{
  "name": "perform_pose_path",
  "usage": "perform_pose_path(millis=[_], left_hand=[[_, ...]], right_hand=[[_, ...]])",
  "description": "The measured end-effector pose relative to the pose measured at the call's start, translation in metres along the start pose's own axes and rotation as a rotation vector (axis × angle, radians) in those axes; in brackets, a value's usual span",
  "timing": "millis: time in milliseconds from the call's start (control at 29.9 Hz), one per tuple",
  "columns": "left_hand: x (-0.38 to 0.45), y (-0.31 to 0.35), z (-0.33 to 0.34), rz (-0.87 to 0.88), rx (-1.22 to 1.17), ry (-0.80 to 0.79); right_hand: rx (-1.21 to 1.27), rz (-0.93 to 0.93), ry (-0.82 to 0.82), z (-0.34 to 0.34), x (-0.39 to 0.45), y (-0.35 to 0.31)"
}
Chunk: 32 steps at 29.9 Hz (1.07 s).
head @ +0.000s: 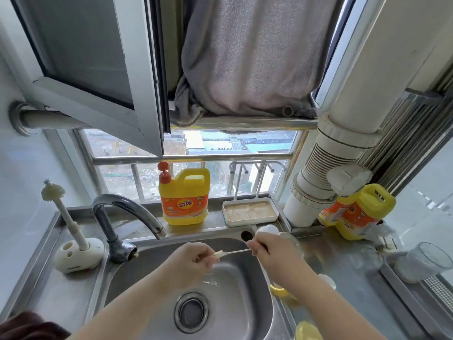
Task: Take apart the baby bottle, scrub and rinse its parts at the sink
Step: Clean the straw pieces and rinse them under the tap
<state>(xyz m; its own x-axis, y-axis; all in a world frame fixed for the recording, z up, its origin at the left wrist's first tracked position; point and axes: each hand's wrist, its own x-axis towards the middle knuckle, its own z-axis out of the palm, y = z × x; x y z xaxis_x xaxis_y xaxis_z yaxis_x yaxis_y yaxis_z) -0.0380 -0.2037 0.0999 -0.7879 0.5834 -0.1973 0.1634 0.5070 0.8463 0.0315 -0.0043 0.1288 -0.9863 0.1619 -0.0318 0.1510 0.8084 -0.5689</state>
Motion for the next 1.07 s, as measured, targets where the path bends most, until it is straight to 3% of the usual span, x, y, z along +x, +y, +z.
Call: perform_pose_path(millis=[134,234,468,601,769,1069], left_hand=[[-0.007,-0.045,0.006,-0.216,-0.288,0.114],[-0.012,-0.071,0.019,-0.325,-0.336,0.17],[-0.031,-0.099,0.021,-0.336,-0.463,0.15],[-0.033,-0.115,0.008,-0.358,-0.426,0.219],[-0.026,-0.152,-0.019,-0.439,-0.421,0.578],[0.022,-0.196,-0.047,-0.369,-0.422,0.465]], right_hand=[[0.025,0.139,-0.109,0.014,0.004,0.026],[0.124,0.161,-0.246,0.053,0.008,0.021],[0.524,0.28,-0.426,0.147,0.026,-0.018],[0.726,0.322,-0.416,0.179,0.032,-0.038],[0.727,0.435,-0.333,0.197,0.045,-0.043],[0.807,0.449,-0.306,0.204,0.036,-0.048]])
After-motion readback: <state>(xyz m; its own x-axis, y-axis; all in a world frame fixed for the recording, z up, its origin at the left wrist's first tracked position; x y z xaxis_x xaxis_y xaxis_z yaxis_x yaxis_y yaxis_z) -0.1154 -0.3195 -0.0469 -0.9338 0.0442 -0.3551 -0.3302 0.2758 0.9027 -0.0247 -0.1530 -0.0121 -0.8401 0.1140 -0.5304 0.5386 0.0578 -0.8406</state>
